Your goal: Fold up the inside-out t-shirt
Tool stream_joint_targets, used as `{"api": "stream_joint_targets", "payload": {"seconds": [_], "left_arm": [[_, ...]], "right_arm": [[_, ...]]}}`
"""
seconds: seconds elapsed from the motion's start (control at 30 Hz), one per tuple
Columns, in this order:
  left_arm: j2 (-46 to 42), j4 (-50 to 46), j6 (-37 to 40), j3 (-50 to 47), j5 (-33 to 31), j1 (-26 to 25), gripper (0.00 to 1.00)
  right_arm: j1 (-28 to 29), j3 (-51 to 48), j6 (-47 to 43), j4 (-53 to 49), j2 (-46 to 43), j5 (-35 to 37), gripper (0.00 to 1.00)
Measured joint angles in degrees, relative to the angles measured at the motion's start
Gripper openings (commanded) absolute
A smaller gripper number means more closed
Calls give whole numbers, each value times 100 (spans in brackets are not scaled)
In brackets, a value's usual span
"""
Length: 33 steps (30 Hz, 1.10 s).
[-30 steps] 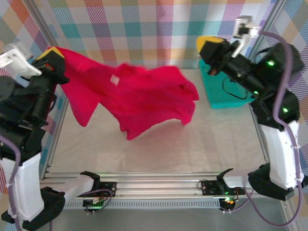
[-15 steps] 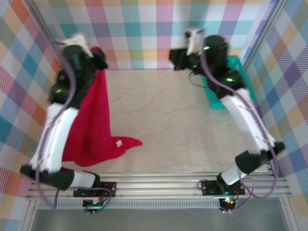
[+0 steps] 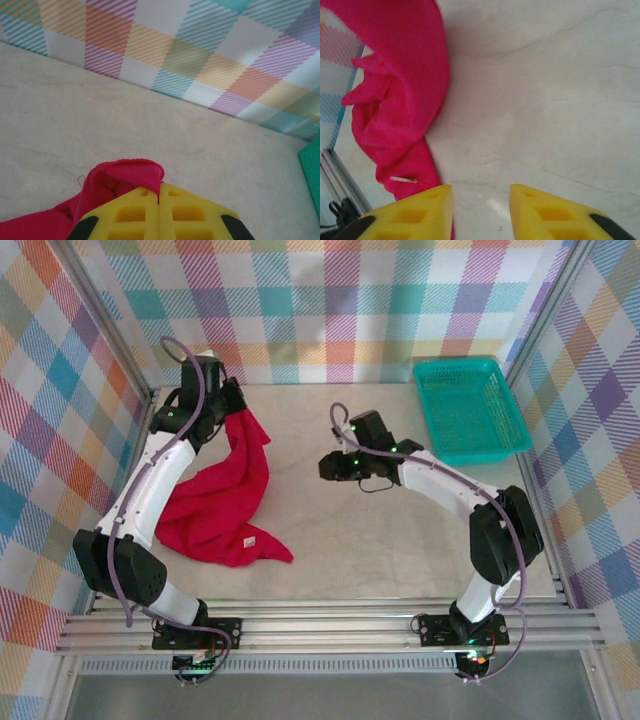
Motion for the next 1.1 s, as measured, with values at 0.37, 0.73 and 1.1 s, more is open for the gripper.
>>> {"api": "stream_joint_targets", "payload": {"seconds": [0.37, 0.73, 1.1], "left_arm": [[564, -190, -105, 315, 70, 522, 0], [649, -509, -354, 638, 313, 994, 0], [649, -640, -577, 636, 461, 1331, 0]], "right_arm": [[1598, 177, 107, 518, 1174, 59, 73], [2415, 1657, -332, 2, 2612, 632, 56], [2352, 1244, -507, -83, 2542, 1161, 0]]}}
